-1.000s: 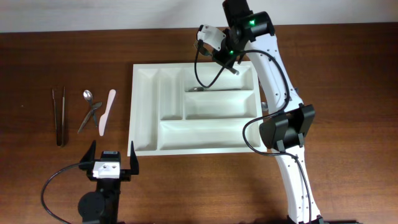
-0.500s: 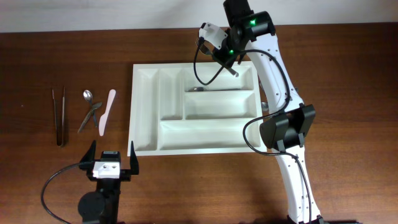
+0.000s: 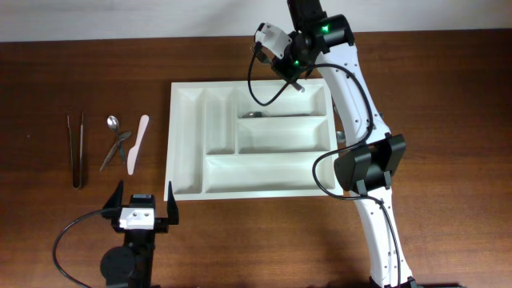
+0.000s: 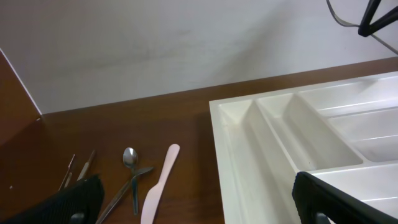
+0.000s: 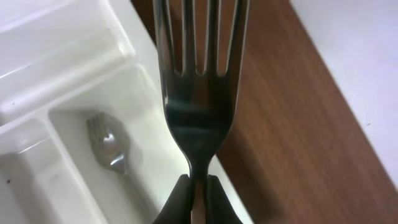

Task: Pack container
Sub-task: 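Lower the fork into the top compartment and open the right gripper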

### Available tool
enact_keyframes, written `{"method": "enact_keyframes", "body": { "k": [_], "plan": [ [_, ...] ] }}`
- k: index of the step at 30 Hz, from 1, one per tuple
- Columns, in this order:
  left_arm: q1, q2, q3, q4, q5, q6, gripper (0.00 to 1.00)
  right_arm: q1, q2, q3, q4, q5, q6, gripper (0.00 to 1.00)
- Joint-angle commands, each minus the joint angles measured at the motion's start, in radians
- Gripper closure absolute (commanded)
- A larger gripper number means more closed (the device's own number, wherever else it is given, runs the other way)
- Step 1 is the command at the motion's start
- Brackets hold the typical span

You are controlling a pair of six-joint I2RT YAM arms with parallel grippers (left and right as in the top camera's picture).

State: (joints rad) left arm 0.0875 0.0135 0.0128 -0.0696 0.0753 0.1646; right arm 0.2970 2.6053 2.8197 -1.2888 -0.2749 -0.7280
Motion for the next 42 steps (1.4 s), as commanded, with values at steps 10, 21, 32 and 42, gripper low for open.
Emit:
{"method": "enact_keyframes", "body": {
  "k": [10, 21, 32, 42],
  "plan": [
    [0.005, -0.008, -0.004, -0.003, 0.014, 0.01, 0.01, -0.008, 0.0, -0.005, 0.041, 0.012, 0.024, 0.96],
    [0.005, -0.008, -0.004, -0.003, 0.014, 0.01, 0.01, -0.093, 0.001, -0.005, 0.011, -0.015, -0.185, 0.96],
    [0.005, -0.008, -0.004, -0.003, 0.014, 0.01, 0.01, -0.121, 0.003, -0.006, -0.292, -0.118, -0.541, 0.96],
    [0.005, -0.008, -0.004, -0.003, 0.014, 0.01, 0.01, -0.112, 0.01, -0.006, -0.294, -0.129, -0.639, 0.96]
  ]
}}
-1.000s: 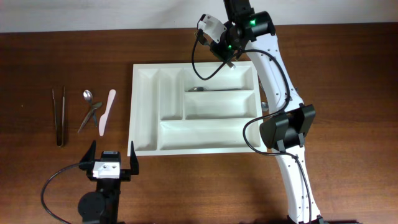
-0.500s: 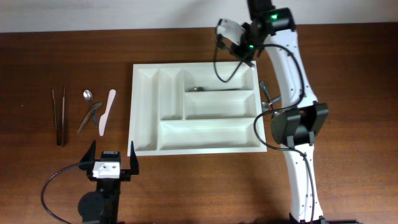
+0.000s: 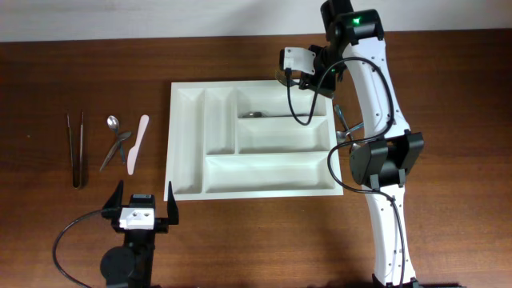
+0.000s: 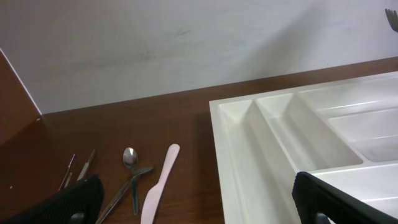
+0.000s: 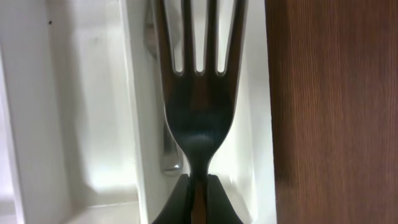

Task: Pack container
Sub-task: 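Lower the fork into the top compartment and open the right gripper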

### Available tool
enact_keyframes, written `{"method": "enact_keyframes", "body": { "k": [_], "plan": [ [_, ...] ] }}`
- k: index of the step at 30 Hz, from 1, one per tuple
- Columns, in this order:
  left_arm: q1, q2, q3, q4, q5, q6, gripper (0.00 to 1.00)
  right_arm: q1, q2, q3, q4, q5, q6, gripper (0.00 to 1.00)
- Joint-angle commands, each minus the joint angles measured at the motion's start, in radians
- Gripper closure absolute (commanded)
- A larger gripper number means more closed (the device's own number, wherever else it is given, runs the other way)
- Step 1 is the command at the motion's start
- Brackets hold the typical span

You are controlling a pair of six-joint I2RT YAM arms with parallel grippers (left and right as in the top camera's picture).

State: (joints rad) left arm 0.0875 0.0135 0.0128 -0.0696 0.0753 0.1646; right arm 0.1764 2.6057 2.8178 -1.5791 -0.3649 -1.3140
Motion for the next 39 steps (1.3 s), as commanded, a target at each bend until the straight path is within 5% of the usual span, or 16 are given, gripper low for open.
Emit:
{"method": "enact_keyframes", "body": {
  "k": [1, 23, 32, 39],
  "plan": [
    [0.005, -0.008, -0.004, -0.003, 0.014, 0.01, 0.01, 0.008, 0.013, -0.008, -0.004, -0.049, -0.071, 0.96],
    [0.005, -0.008, -0.004, -0.003, 0.014, 0.01, 0.01, 0.019, 0.051, -0.073, 0.156, -0.129, -0.118, 0.96],
    [0.005, -0.008, -0.004, -0.003, 0.014, 0.01, 0.01, 0.019, 0.051, -0.072, 0.161, -0.129, -0.118, 0.02],
    [0.005, -0.008, -0.004, -0.003, 0.014, 0.01, 0.01, 0.021, 0.038, 0.004, 0.229, -0.129, 0.041, 0.01]
  ]
}}
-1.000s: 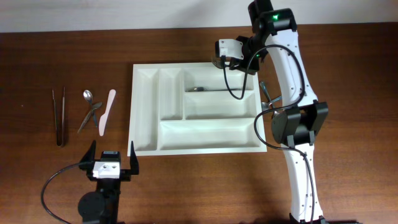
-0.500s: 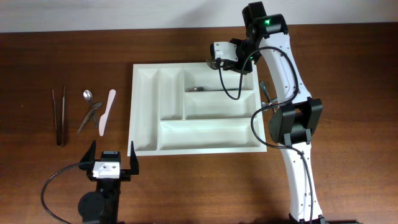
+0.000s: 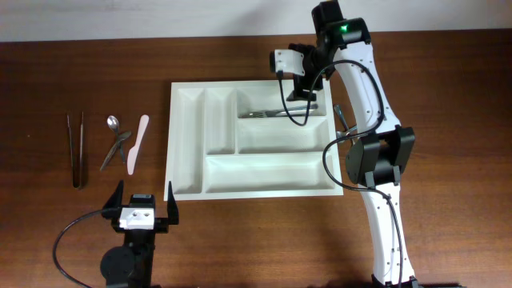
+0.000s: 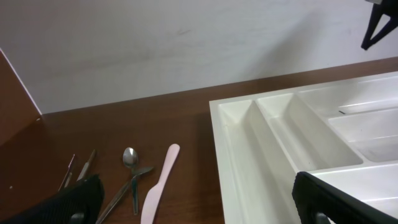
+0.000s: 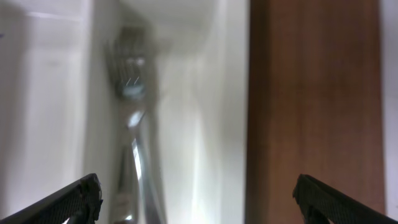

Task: Pack container
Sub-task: 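Lower the fork into the top compartment and open the right gripper, then move the right gripper back to the cutlery pile right of the tray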

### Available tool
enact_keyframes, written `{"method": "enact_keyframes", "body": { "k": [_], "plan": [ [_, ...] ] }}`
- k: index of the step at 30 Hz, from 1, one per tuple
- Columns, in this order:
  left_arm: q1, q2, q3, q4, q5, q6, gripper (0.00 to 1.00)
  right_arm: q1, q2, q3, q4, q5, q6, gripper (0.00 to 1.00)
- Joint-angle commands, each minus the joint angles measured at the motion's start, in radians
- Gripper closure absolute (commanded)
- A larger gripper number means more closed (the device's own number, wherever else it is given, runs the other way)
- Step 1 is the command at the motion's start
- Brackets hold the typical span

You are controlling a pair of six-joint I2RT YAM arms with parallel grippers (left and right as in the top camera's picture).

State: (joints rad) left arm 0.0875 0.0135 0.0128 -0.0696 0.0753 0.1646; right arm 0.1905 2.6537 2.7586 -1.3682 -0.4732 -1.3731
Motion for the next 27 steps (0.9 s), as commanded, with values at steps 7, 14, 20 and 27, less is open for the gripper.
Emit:
{"method": "enact_keyframes", "body": {
  "k": [7, 14, 20, 27],
  "plan": [
    [0.005, -0.008, -0.004, -0.003, 0.014, 0.01, 0.01, -0.037, -0.041, 0.202, 0.048, 0.115, 0.428, 0.01],
    [0.005, -0.008, -0.004, -0.003, 0.014, 0.01, 0.01, -0.139, -0.04, 0.206, -0.052, 0.417, 0.985, 0.01],
    [0.005, -0.008, -0.004, -0.003, 0.014, 0.01, 0.01, -0.214, -0.04, 0.206, -0.249, 0.284, 1.207, 0.01],
    [0.005, -0.008, -0.004, -0.003, 0.014, 0.01, 0.01, -0.283, -0.04, 0.2, -0.331, 0.26, 1.378, 0.03]
  ]
}}
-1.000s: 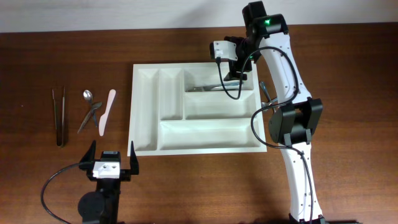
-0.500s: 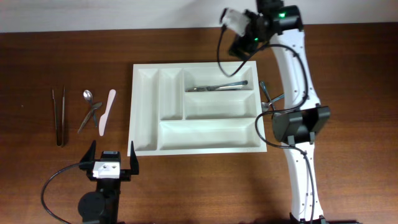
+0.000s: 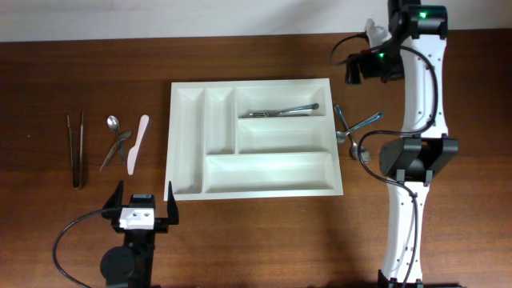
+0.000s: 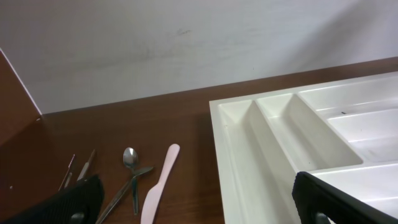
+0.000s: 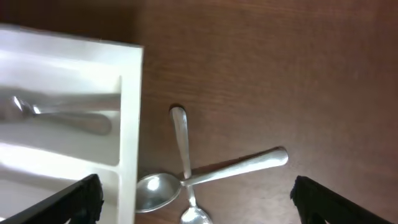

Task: Pack container
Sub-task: 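Move the right gripper back to the cutlery pile right of the tray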

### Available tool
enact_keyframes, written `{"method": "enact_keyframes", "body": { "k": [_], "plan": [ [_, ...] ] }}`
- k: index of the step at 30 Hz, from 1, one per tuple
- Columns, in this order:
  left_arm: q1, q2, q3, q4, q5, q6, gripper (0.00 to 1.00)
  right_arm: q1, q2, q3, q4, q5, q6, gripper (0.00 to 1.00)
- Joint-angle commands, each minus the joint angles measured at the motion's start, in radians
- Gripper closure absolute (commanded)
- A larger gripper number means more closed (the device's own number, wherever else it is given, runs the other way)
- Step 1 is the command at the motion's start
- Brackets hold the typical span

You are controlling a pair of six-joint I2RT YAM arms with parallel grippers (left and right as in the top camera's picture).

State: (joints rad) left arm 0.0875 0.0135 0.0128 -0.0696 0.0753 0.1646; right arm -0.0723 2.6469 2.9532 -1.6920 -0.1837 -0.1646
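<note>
The white cutlery tray (image 3: 171,144) lies mid-table, and two forks (image 3: 280,110) rest in its back right compartment. Just right of the tray two spoons (image 3: 352,128) lie crossed on the wood. My right gripper (image 3: 354,69) hangs open and empty behind them. In the right wrist view the crossed spoons (image 5: 211,174) show between its fingertips, beside the tray's wall (image 5: 129,124) and a fork handle (image 5: 62,115). My left gripper (image 3: 144,205) stands open and empty at the tray's front left corner.
Left of the tray lie a pink knife (image 3: 138,144), a small spoon (image 3: 113,122) crossed with another steel piece, and dark chopsticks (image 3: 76,148). The left wrist view shows the pink knife (image 4: 158,183), the spoon (image 4: 129,158) and the tray's rim (image 4: 230,155).
My right gripper, open over the tray's back right compartment before, is now off the tray to the right, behind the crossed spoons. Both forks stay in the compartment. The left arm has not moved.
My right gripper was shut on a fork above the tray's back right corner, one fork lying inside. It then held the fork over that compartment's right end. Later it was open with the fork in the compartment, and now it hangs near the spoons.
</note>
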Motion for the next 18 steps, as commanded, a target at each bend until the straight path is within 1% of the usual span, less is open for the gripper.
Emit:
{"method": "enact_keyframes", "body": {
  "k": [1, 3, 5, 11, 15, 18],
  "plan": [
    [0.005, -0.008, -0.004, -0.003, 0.014, 0.009, 0.01, -0.026, -0.034, 0.002, -0.007, -0.021, 0.213, 0.04],
    [0.005, -0.008, -0.004, -0.003, 0.014, 0.01, 0.01, -0.034, -0.034, -0.007, -0.007, 0.059, 0.356, 0.05],
    [0.005, -0.008, -0.004, -0.003, 0.015, 0.01, 0.01, -0.034, -0.034, -0.019, -0.007, 0.105, 0.437, 0.05],
    [0.005, -0.008, -0.004, -0.003, 0.014, 0.01, 0.01, -0.021, -0.034, -0.077, -0.007, 0.202, 0.534, 0.05],
    [0.005, -0.008, -0.004, -0.003, 0.014, 0.01, 0.01, -0.006, -0.034, -0.15, -0.007, 0.3, 0.592, 0.05],
    [0.005, -0.008, -0.004, -0.003, 0.014, 0.01, 0.01, -0.005, -0.034, -0.209, -0.005, 0.32, 0.627, 0.05]
  ]
}}
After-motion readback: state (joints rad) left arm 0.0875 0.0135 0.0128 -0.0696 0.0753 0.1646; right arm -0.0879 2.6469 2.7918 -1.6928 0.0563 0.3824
